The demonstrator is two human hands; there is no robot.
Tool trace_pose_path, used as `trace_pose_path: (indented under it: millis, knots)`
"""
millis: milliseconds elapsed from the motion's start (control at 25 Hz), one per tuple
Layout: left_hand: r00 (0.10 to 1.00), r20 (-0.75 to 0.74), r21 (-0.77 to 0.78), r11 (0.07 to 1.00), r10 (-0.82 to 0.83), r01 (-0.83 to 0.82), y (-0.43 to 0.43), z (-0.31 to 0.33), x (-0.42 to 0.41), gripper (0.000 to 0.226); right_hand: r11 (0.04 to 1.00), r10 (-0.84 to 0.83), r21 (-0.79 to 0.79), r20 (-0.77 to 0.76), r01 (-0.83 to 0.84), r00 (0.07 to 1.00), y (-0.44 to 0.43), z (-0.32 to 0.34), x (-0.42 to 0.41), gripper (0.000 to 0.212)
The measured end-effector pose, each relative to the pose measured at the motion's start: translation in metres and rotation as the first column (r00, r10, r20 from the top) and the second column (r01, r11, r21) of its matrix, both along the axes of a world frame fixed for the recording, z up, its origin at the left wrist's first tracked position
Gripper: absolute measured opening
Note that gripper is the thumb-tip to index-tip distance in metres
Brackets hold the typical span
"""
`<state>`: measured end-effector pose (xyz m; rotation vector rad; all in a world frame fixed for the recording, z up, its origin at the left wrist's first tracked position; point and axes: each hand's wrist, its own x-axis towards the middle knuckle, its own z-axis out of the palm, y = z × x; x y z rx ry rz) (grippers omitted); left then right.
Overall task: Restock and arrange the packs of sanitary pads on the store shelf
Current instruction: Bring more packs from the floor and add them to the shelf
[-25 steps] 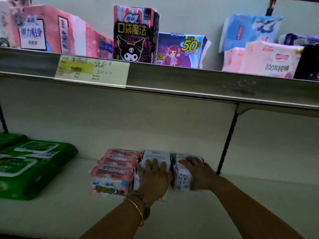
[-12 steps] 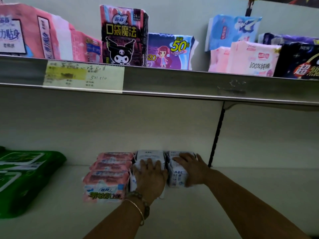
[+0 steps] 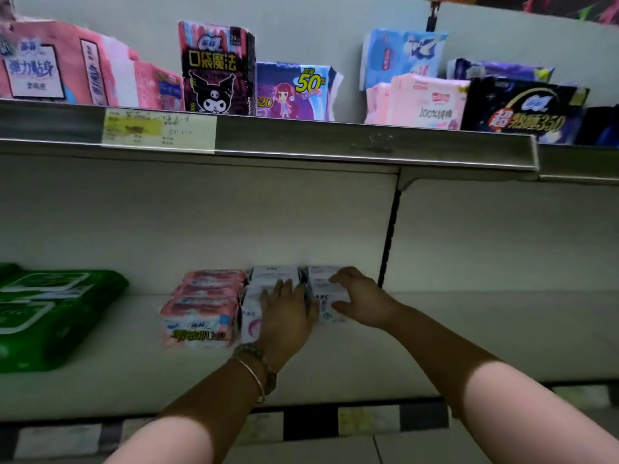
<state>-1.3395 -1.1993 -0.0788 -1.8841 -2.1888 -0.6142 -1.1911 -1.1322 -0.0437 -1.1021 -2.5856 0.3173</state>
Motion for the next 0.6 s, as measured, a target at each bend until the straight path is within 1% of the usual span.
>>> trace_pose_path:
  millis: [40, 80, 120, 160, 200, 240, 400, 480, 520, 600]
  knots:
    - [0.999, -0.03, 0.023, 0.999, -0.035, 0.036, -0.01, -0.001, 0.012, 0.048, 1.0, 0.012, -0.003, -0.025, -0.012, 1.0, -0.009, 0.002, 0.008, 0.054]
    - [0.998, -0.024, 0.009, 0.998, -0.055, 0.055, -0.022, -0.002, 0.024, 0.048, 1.0, 0.019, 0.0, -0.042, -0.019, 0.999, -0.02, 0.003, 0.017, 0.052]
    - [0.997, 0.022, -0.007, 0.997, -0.074, 0.074, -0.031, -0.006, 0.035, 0.049, 1.0, 0.021, 0.002, -0.055, -0.021, 0.998, -0.029, 0.003, 0.027, 0.05]
    - [0.995, 0.04, 0.02, 0.996, -0.091, 0.09, -0.038, -0.013, 0.045, 0.051, 1.0, 0.027, 0.0, -0.065, -0.027, 0.998, -0.04, 0.002, 0.037, 0.049]
    - [0.995, 0.03, 0.048, 0.994, -0.1, 0.099, -0.055, -0.013, 0.062, 0.053, 0.999, 0.038, -0.003, -0.073, -0.038, 0.997, -0.053, 0.001, 0.05, 0.047]
    - [0.994, 0.027, 0.037, 0.994, -0.106, 0.105, -0.067, -0.015, 0.079, 0.055, 0.999, 0.047, -0.009, -0.076, -0.048, 0.996, -0.067, -0.001, 0.064, 0.046]
    - [0.989, 0.129, -0.129, 0.988, -0.066, 0.083, -0.129, -0.028, 0.154, 0.059, 0.999, 0.034, -0.03, -0.105, -0.038, 0.994, -0.124, -0.022, 0.123, 0.041]
    - [0.983, 0.177, -0.175, 0.981, -0.053, 0.085, -0.161, -0.039, 0.182, 0.055, 0.998, 0.035, -0.041, -0.111, -0.039, 0.993, -0.147, -0.04, 0.143, 0.038]
    - [0.982, 0.183, -0.194, 0.977, -0.051, 0.086, -0.179, -0.047, 0.196, 0.051, 0.997, 0.035, -0.06, -0.104, -0.041, 0.994, -0.159, -0.052, 0.154, 0.036]
    - [0.989, 0.143, -0.251, 0.966, -0.032, 0.068, -0.208, -0.059, 0.213, 0.05, 0.993, 0.009, -0.118, -0.096, -0.02, 0.995, -0.187, -0.071, 0.173, 0.036]
